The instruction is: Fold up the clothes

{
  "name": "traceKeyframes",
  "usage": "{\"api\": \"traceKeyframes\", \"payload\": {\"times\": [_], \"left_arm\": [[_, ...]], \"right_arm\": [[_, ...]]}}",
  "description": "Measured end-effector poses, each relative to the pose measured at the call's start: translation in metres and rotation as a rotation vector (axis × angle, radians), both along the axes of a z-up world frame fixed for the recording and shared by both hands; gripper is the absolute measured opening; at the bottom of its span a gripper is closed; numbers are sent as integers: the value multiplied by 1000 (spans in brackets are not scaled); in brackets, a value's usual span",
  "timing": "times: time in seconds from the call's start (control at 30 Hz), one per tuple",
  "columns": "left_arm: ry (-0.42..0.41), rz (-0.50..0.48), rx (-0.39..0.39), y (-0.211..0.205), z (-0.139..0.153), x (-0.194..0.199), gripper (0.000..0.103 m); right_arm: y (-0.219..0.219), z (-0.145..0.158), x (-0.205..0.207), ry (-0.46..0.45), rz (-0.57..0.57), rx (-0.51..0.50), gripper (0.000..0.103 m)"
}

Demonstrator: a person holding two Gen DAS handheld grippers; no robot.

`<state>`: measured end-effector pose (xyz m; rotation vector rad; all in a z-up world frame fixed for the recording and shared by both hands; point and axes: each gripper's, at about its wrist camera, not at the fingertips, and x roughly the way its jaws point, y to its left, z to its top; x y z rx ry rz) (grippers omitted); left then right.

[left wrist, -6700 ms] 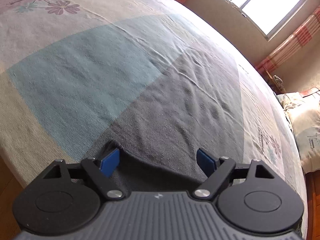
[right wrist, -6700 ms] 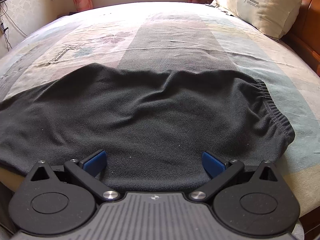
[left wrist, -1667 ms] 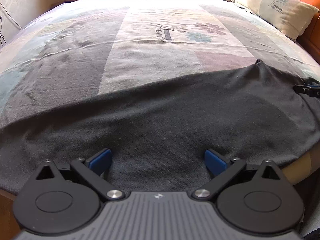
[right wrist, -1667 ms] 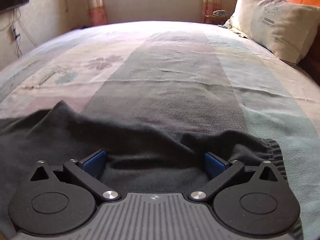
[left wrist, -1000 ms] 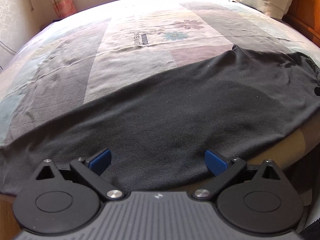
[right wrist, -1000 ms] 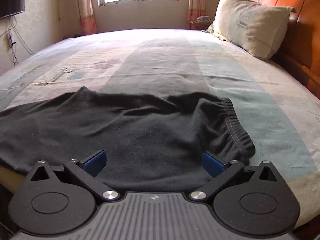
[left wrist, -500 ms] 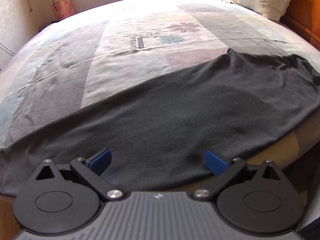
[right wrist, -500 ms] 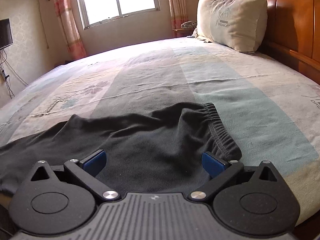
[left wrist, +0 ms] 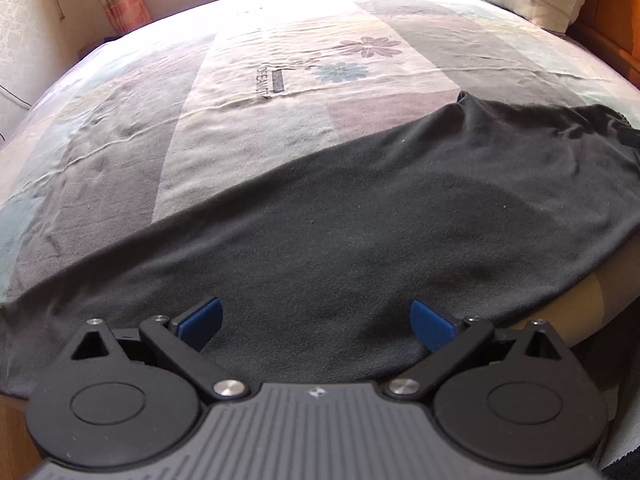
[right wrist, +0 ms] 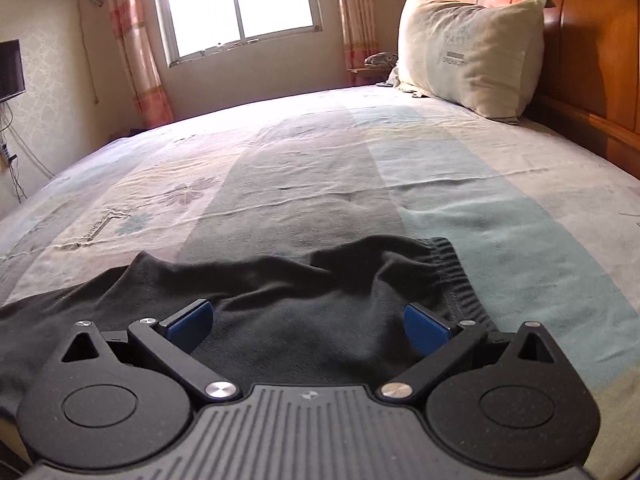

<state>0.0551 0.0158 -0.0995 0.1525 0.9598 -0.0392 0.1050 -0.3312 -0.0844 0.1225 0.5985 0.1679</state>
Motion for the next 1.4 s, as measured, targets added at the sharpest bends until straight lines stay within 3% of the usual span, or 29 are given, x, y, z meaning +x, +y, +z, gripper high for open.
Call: {"api": "traceKeyframes", "payload": {"times": [0.13,0.2,0.27,0.37,0.63,0.77,0.93,1.17,1.3,1.4], "left_arm": [[15,4,11,-6,-7,2,100],[25,24,-4,-1,-9,1,100],[32,54,-46,5,-9,1,100],[16,59,-43,4,-5,2,100],[33,-25,-41,-23,-8,6,100],[56,-1,-63,-20,-8,3,100],[25,-20,-45,-25,0,4,100],[94,-22,-87,-21,-10,-4,100],[54,-48,-49,-26,1,-5,100],[33,-73,-74,-30,4,0,100]], "right_arm": [[-2,-22,18,45,-32,-33,103],[-17,-27,14,42,-52,17,102],[-26,-19,5,42,-74,91,103],[-22,-4,-8,50,-60,128,103],[10,-13,-8,151,-22,36,103],[12,-16,-9,153,-6,1,103],[11,-18,-9,152,-9,7,103],[18,-20,-10,154,9,-57,103],[22,-20,-9,153,5,-84,103],[25,-17,-10,163,0,-93,103]]}}
